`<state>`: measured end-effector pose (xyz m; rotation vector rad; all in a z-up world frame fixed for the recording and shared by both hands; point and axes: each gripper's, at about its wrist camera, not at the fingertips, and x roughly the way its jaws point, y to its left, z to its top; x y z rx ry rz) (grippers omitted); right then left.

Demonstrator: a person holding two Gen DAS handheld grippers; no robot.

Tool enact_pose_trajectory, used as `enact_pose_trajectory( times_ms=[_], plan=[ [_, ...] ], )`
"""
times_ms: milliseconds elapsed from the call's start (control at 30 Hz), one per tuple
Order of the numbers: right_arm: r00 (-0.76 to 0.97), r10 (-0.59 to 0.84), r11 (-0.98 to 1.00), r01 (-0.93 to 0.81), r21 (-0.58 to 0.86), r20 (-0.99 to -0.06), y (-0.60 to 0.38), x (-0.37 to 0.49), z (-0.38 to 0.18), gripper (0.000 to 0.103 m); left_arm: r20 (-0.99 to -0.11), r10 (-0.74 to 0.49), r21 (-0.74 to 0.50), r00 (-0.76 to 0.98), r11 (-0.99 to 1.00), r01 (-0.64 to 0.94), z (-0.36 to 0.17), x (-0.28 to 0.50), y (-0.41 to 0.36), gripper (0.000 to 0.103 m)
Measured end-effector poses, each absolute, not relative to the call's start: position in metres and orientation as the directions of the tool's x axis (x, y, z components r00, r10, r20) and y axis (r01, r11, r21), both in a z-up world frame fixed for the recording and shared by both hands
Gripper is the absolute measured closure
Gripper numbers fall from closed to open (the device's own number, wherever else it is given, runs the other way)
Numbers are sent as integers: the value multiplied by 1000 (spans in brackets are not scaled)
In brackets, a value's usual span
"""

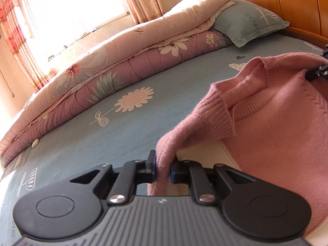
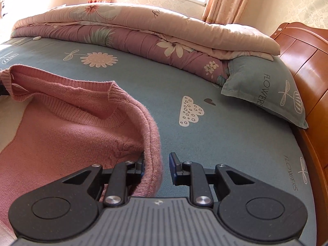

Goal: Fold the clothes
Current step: 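Close the right tool on the sweater while the left tool holds its edge, then lay the sweater flat on the bed and open both tools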

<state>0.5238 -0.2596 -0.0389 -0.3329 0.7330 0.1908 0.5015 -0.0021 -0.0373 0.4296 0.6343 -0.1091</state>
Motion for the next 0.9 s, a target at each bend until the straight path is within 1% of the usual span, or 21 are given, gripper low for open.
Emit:
enact_pose_trajectory(
  times_ms=[100, 133, 167, 233, 300, 333, 367, 400, 433, 500, 567, 700, 800, 867, 900],
  plan=[
    [717, 11, 932, -261, -253, -697, -255, 550, -53, 77, -611, 46, 340, 790, 917, 210, -52, 524, -9, 91],
    [706, 0, 932, -257, -256, -708, -253, 556, -60, 77, -624, 48, 327, 780, 922, 206, -58, 529, -9, 88],
    [688, 5, 941, -249, -229, -725, -253, 559, -67, 76, -657, 55, 307, 752, 930, 200, -66, 534, -9, 85],
    [653, 35, 959, -235, -159, -756, -254, 563, -80, 72, -711, 66, 271, 700, 944, 186, -80, 542, -7, 84],
    [664, 41, 969, -207, -131, -747, -258, 555, -86, 60, -711, 73, 265, 700, 949, 170, -89, 535, -3, 80],
    [678, 52, 975, -194, -110, -734, -260, 545, -85, 51, -697, 58, 259, 714, 950, 176, -90, 527, 0, 79],
    [690, 73, 977, -193, -85, -720, -264, 535, -82, 49, -683, 38, 250, 729, 950, 185, -88, 518, 3, 79],
    [702, 96, 979, -194, -60, -706, -269, 525, -78, 49, -672, 13, 236, 741, 951, 198, -85, 509, 6, 75],
    [712, 113, 980, -195, -40, -693, -272, 515, -73, 48, -662, -10, 223, 750, 952, 210, -82, 500, 9, 68],
    [726, 145, 981, -196, 0, -672, -278, 497, -64, 46, -661, -45, 198, 749, 953, 231, -76, 483, 14, 61],
    [715, 201, 975, -214, 65, -670, -285, 481, -55, 44, -665, -80, 168, 742, 953, 254, -68, 466, 19, 61],
    [685, 290, 953, -268, 139, -669, -284, 442, -41, 43, -679, -178, 73, 712, 949, 306, -55, 422, 29, 60],
    [648, 357, 928, -329, 176, -673, -275, 402, -34, 41, -689, -250, 1, 680, 938, 346, -51, 383, 35, 56],
    [620, 389, 910, -373, 181, -681, -267, 376, -31, 39, -692, -295, -37, 659, 926, 376, -51, 356, 38, 55],
    [603, 407, 900, -395, 186, -686, -262, 361, -31, 37, -694, -311, -47, 649, 919, 390, -54, 345, 38, 51]
  ],
)
